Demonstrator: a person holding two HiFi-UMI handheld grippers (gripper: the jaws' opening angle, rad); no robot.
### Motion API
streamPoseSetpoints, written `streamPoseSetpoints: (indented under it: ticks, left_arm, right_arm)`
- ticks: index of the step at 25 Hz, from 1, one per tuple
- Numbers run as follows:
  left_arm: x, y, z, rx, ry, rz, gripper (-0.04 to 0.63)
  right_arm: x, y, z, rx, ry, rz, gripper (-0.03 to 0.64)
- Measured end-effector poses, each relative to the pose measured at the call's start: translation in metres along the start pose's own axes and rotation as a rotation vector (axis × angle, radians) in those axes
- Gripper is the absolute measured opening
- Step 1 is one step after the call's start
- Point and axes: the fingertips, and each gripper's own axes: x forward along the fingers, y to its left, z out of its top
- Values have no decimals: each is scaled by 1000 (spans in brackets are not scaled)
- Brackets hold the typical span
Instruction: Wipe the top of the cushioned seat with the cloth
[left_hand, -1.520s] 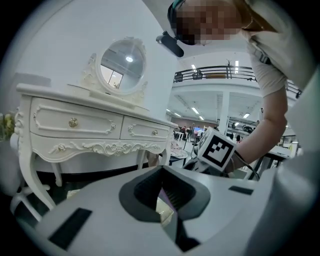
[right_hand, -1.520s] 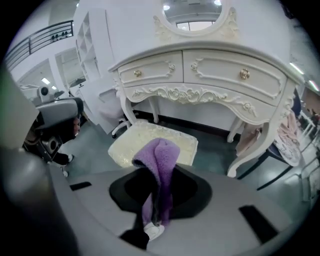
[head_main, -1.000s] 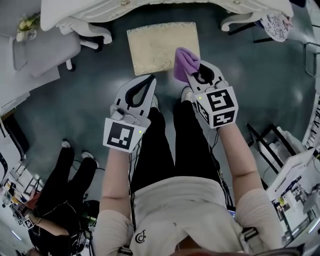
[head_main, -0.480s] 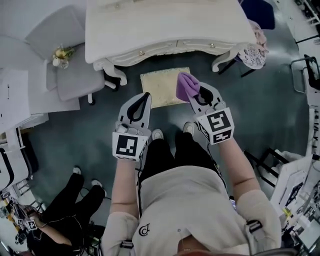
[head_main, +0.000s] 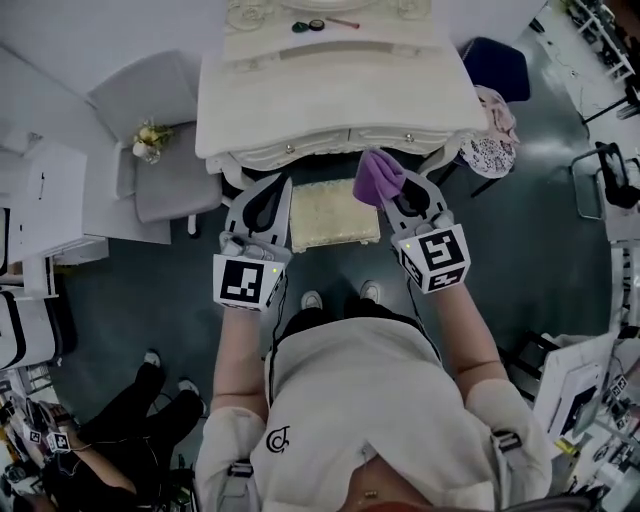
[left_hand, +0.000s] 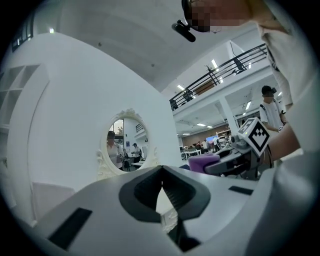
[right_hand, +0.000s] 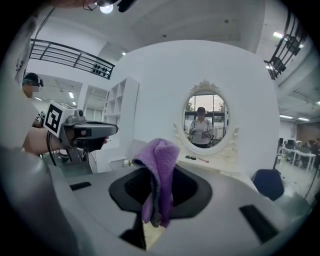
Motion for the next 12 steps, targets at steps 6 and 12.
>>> streamPoseSetpoints:
  ticks: [6,12]
  left_arm:
    - [5,-4,26,41,-16,-10,12]
    - [3,-7,39,54,-29,-20,12]
  right_arm:
    - [-3,-10,38,-42,-91,-10,86]
    - [-4,-10,54,-44,-142,-10,86]
